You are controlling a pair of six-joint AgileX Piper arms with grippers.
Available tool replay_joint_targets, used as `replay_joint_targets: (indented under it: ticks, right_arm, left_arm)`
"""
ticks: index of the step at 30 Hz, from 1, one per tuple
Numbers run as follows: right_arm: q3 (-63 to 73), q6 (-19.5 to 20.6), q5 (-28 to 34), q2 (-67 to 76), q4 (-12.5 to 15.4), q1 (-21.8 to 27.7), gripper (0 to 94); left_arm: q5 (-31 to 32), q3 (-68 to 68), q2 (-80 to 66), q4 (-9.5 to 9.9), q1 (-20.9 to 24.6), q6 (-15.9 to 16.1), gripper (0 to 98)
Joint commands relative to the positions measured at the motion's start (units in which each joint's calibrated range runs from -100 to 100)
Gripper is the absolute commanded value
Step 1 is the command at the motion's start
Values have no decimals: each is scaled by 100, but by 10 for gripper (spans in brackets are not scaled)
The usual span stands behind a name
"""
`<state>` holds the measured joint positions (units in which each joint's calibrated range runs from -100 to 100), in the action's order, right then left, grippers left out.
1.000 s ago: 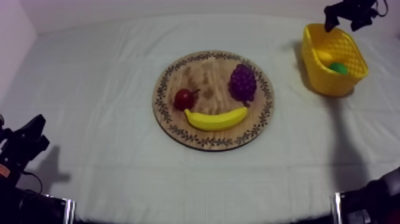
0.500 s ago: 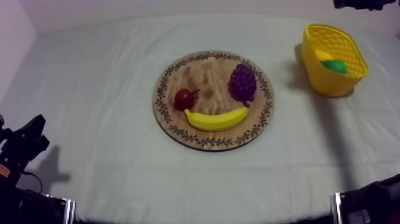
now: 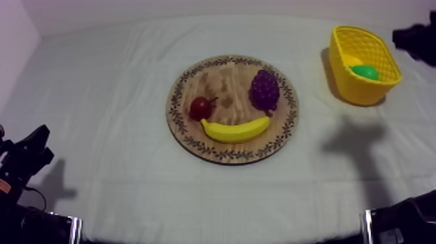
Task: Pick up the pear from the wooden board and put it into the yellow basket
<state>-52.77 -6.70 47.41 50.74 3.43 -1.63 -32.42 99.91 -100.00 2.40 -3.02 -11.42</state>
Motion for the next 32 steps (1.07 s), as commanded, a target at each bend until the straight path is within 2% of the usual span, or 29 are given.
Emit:
replay_joint_targets:
  ticks: [1,7,12,15,16,21,23,29,32]
  right_arm:
    - [-1050,73,-3,1277,51,40,20]
    - [-2331,-72,-210,2773,323,141,7]
    - [-3025,324,157,3858,394,160,5]
    - [-3557,551,166,4272,448,121,9]
    - [-3737,595,138,4338,449,115,13]
    - [-4345,722,-327,4467,106,115,6]
    - [-4522,566,-665,4480,-60,116,5]
    - [-4680,-461,-975,4492,-213,117,4]
    - [-4694,-618,-1002,4493,-226,117,4]
  left_arm:
    - [0,-2,0,2,1,-2,1]
    - [0,-2,0,2,1,-3,1]
    - [0,-2,0,2,1,-2,1]
    - [0,-2,0,2,1,-1,1]
    - [0,-2,0,2,1,-2,1]
    - [0,-2,0,2,-3,0,1]
    - [0,-2,0,2,-5,-1,1]
    - [0,-2,0,2,-6,-1,1]
    - [0,-2,0,2,-6,-2,1]
